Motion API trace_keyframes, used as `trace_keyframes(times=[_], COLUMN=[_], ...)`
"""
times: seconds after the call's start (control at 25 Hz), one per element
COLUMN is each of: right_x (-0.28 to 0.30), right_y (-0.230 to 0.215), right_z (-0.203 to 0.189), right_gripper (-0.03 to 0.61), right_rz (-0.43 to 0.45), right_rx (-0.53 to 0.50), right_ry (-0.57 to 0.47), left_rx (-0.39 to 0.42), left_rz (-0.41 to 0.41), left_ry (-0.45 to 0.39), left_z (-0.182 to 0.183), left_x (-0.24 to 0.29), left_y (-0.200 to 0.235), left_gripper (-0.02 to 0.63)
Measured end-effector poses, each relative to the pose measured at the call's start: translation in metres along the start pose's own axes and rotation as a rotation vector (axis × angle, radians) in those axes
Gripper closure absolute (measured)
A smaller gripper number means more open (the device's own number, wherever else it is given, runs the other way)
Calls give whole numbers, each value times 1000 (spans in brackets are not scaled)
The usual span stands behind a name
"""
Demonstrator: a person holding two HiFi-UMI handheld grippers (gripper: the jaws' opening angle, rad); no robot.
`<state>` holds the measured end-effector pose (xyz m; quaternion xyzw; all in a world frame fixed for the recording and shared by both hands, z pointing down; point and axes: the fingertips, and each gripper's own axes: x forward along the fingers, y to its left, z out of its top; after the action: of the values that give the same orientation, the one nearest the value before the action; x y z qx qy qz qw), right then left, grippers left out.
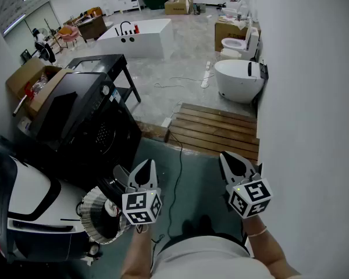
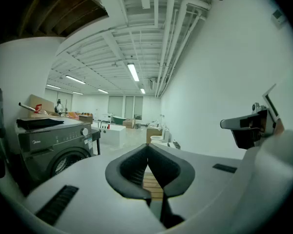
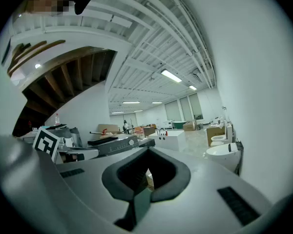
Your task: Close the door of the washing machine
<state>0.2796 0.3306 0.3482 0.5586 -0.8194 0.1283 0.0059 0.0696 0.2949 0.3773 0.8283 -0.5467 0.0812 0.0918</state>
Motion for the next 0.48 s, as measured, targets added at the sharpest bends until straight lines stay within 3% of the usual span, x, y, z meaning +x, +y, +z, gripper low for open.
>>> trace_keyframes(times=[0.48], right_x=[-21], right_y=[-26], right_z=[-13], right_gripper=[572], right_rz=[10], right_rx=[52], right_ry=[5], left_rx=[-6], left_rz=[15], left_ry=[17], left_z=[-14], left_x=[2], left_y=[-31], left_gripper=[592])
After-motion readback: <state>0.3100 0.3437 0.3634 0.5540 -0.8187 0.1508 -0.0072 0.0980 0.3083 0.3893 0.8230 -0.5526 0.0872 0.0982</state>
